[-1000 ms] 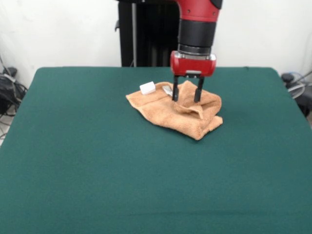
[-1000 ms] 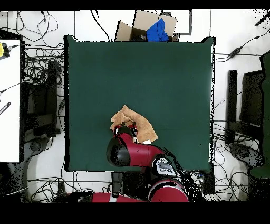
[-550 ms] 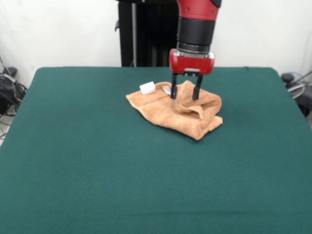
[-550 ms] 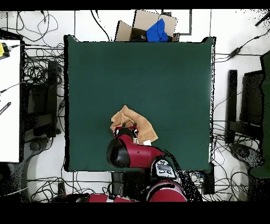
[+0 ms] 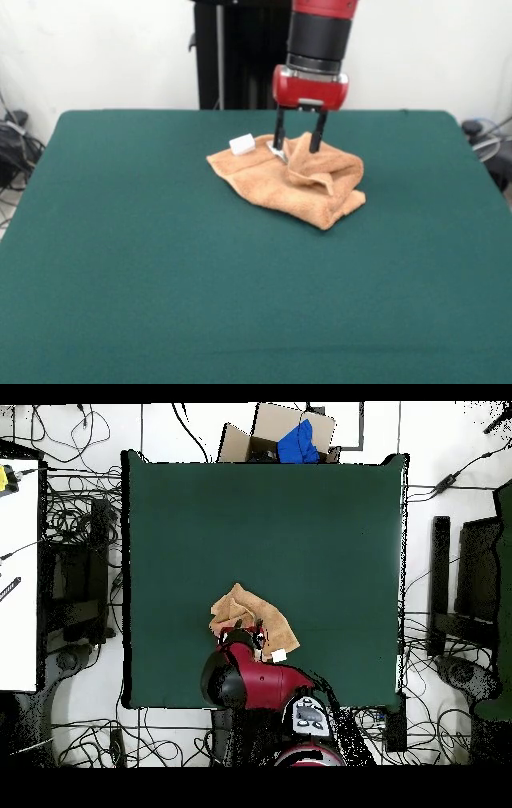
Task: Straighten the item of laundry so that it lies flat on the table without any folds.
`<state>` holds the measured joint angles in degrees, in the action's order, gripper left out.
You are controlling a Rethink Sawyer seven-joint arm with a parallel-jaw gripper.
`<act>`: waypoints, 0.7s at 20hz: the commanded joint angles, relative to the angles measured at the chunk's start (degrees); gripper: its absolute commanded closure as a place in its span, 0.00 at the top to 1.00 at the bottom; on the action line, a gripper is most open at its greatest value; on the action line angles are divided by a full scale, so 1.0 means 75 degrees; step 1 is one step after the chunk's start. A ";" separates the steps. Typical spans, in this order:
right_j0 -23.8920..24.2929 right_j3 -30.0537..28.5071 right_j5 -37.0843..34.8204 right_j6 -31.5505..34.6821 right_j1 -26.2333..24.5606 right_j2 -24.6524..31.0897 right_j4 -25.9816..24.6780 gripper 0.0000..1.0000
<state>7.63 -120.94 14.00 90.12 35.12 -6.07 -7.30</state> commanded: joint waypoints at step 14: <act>-0.0064 -0.0064 0.0280 0.1800 -0.1265 0.0357 0.0246 1.00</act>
<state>6.78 -121.40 14.01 90.12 30.27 -6.64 -7.16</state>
